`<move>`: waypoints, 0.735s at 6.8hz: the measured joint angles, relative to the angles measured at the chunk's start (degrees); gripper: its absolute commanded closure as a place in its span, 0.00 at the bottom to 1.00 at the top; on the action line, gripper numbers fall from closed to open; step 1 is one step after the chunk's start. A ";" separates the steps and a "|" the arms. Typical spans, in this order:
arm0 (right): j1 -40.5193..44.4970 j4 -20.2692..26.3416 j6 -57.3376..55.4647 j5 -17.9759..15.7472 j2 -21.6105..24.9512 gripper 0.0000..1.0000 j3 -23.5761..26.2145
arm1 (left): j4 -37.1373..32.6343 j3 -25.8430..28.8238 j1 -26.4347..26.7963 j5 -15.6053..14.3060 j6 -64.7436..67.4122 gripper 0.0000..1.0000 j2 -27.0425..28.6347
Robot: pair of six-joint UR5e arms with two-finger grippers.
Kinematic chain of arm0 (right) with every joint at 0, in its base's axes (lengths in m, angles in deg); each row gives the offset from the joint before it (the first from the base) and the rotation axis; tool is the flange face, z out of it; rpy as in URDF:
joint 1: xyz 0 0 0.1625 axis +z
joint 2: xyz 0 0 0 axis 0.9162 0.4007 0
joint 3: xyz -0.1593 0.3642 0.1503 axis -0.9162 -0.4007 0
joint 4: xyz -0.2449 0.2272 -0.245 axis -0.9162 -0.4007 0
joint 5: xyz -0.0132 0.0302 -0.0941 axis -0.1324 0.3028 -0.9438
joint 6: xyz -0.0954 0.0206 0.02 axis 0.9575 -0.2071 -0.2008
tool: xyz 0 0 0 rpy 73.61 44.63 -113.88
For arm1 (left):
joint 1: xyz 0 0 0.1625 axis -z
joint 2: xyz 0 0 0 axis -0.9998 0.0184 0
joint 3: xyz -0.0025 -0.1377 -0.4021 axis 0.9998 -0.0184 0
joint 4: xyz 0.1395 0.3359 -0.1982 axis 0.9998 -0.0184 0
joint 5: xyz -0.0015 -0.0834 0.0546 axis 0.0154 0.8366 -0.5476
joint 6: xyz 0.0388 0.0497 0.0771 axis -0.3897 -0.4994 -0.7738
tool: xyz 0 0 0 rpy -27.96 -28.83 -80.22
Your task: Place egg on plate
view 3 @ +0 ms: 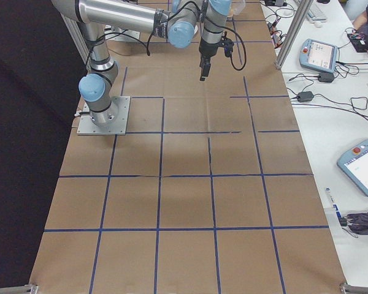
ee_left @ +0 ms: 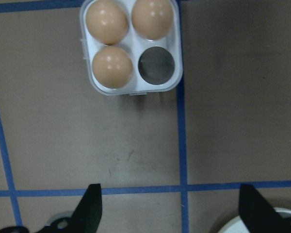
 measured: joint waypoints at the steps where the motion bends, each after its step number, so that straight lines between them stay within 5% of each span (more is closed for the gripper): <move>1: 0.00 0.00 0.00 0.00 0.00 0.00 0.00 | -1.74 3.18 0.06 0.75 -0.07 0.00 2.76; 4: 0.00 0.00 0.00 0.00 0.00 0.00 0.00 | -4.21 6.83 0.17 2.82 0.26 0.02 7.48; 5: 0.00 0.00 0.00 0.00 0.00 0.00 0.00 | -4.29 7.47 0.26 2.83 0.50 0.11 8.31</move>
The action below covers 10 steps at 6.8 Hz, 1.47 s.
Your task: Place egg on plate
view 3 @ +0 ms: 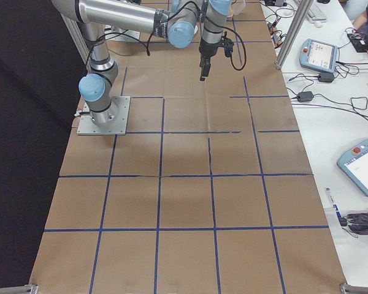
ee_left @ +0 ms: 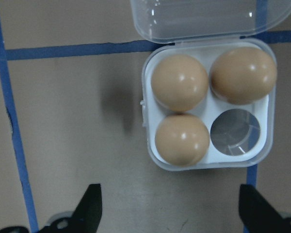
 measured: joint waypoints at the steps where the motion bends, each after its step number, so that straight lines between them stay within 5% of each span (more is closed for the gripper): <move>1: 0.00 0.00 0.00 0.00 0.00 0.00 0.00 | -0.14 0.33 0.12 0.01 0.65 0.18 0.35; 10: 0.00 0.00 0.00 0.00 0.00 0.00 0.00 | -0.40 2.60 0.12 1.97 2.00 0.20 1.88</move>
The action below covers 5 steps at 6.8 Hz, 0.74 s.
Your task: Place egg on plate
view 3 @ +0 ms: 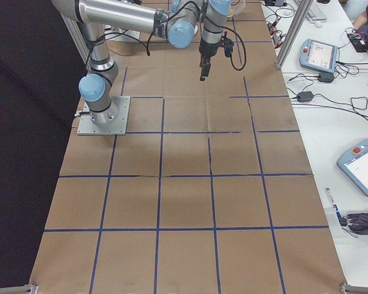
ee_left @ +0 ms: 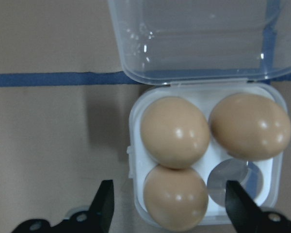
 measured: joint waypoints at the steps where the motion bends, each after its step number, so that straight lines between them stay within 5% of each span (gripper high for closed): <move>1: 0.00 0.00 0.00 0.00 0.00 0.00 0.00 | -0.06 -0.07 -0.02 0.03 0.00 0.26 0.03; 5: 0.00 0.00 0.00 0.00 0.00 0.00 0.00 | -0.21 -0.08 -0.03 -0.05 0.09 0.54 0.05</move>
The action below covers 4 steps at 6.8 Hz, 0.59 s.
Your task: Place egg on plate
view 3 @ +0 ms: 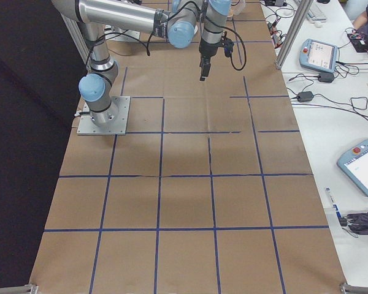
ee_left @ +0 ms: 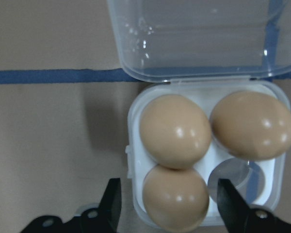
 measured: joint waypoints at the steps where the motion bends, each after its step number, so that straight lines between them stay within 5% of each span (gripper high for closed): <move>1: 0.00 0.00 0.00 0.00 0.00 0.00 0.00 | -0.02 0.01 0.00 0.00 0.00 0.67 0.00; 4: 0.00 0.00 0.00 0.00 0.00 0.00 0.00 | -0.42 0.01 0.08 -0.08 0.23 0.77 -0.31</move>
